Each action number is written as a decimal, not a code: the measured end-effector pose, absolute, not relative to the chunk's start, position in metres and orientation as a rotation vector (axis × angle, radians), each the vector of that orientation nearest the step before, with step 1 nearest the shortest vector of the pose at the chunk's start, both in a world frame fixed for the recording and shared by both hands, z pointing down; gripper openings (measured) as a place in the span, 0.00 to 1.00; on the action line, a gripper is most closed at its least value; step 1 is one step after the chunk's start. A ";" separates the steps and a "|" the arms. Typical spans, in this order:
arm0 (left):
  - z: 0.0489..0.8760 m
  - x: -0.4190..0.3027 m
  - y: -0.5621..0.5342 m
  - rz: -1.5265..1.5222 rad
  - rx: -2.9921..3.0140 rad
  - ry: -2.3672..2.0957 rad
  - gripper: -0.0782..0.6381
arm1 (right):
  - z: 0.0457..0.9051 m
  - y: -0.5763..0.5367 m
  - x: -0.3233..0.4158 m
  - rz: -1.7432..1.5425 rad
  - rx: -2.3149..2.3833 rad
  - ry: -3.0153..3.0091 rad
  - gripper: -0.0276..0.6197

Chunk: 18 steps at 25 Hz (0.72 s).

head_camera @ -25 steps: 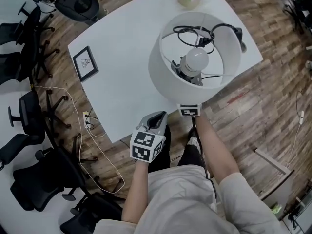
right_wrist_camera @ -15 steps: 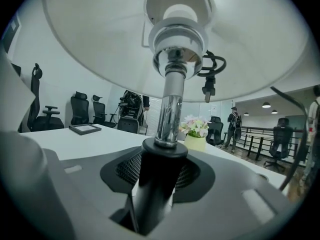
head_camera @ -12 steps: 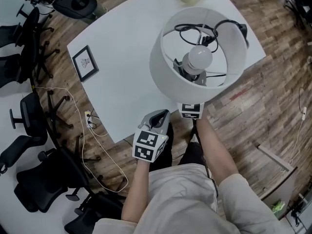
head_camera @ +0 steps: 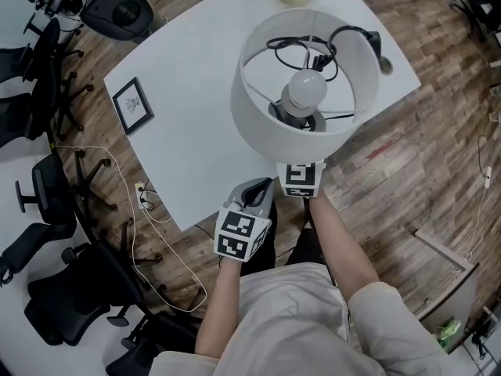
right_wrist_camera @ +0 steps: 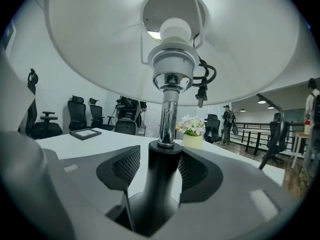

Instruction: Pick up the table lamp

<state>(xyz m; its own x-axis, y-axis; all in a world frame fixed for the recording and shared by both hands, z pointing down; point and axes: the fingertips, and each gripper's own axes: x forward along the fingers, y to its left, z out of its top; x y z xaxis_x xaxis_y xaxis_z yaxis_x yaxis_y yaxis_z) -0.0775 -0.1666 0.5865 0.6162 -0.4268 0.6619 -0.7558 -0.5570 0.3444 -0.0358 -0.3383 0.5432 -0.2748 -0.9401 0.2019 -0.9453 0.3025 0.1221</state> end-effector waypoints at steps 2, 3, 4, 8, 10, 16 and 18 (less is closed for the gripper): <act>0.588 -0.074 -0.166 0.695 2.222 -0.920 0.11 | 0.550 -0.333 -0.033 0.074 1.751 -2.320 0.42; 0.588 -0.072 -0.166 0.694 2.222 -0.918 0.11 | 0.554 -0.330 -0.031 0.092 1.755 -2.313 0.42; 0.587 -0.070 -0.165 0.691 2.224 -0.917 0.11 | 0.556 -0.328 -0.029 0.105 1.763 -2.306 0.42; 0.587 -0.071 -0.165 0.687 2.222 -0.934 0.11 | 0.553 -0.319 -0.021 0.134 1.795 -2.278 0.42; 0.584 -0.073 -0.166 0.681 2.215 -0.952 0.11 | 0.557 -0.311 -0.017 0.162 1.782 -2.270 0.42; 0.569 -0.070 -0.160 0.645 2.205 -1.020 0.11 | 0.573 -0.272 0.005 0.358 1.713 -2.261 0.42; 0.563 -0.068 -0.153 0.630 2.197 -1.047 0.11 | 0.578 -0.255 0.012 0.403 1.637 -2.269 0.42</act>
